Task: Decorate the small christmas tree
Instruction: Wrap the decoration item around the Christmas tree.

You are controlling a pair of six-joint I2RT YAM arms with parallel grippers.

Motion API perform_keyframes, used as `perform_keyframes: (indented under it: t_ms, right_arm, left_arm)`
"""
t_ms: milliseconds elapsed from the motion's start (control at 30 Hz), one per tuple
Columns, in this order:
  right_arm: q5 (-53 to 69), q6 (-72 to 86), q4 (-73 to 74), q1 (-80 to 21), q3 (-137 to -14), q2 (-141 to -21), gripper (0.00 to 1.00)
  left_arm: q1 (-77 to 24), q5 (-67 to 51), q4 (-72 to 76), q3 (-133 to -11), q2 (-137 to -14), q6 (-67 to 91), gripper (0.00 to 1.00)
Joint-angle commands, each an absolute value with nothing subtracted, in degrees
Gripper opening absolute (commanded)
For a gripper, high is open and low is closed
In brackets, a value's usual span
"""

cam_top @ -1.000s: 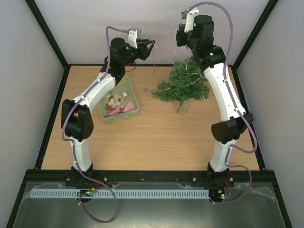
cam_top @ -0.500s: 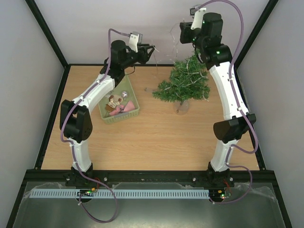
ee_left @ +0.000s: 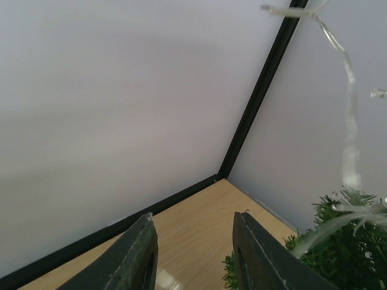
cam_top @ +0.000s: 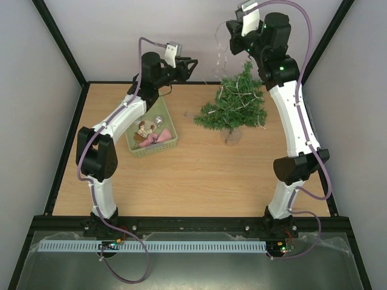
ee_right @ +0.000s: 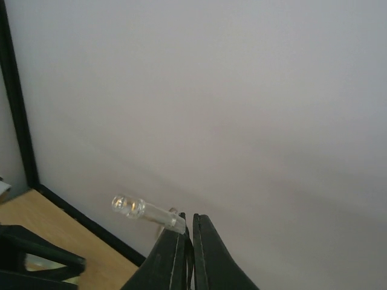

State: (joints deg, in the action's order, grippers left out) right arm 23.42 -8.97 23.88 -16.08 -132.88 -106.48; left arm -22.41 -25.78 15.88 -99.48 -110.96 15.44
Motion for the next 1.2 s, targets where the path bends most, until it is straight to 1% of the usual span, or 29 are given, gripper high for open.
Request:
perform_keyframes:
  t_ms: [0, 200, 400, 533, 800, 967, 1167]
  right_arm:
    - [19.42, -19.73, 23.65, -16.07, -133.42, -105.14, 0.02]
    - [16.35, -23.36, 23.91, -16.0, -133.42, -106.74, 0.03]
    - [14.65, -22.17, 25.8, -16.04, -132.1, -107.76, 0.02]
    - [14.85, -21.14, 26.42, -16.02, -129.76, -107.81, 0.03]
    - [15.47, -18.92, 26.09, -15.58, -128.85, -108.36, 0.03]
    - [16.01, -18.11, 25.21, -15.51, -128.72, -108.09, 0.03]
    - [17.82, -16.54, 24.05, -15.52, -127.36, -107.8, 0.02]
  left_arm:
    - [-22.06, -27.17, 18.07, -98.62, -108.88, 15.38, 0.36]
    - [-22.08, -27.46, 18.42, -98.61, -109.42, 15.45, 0.36]
    - [-22.07, -27.78, 17.8, -98.25, -108.96, 14.75, 0.36]
    - [-22.44, -29.23, 18.6, -95.71, -107.1, 14.6, 0.36]
    - [-24.68, -38.6, 19.97, -90.39, -104.22, 13.06, 0.38]
    - [-27.21, -42.32, 15.95, -93.12, -105.7, 11.21, 0.39]
    - [-29.46, -42.28, 5.93, -99.18, -108.07, 7.09, 0.4]
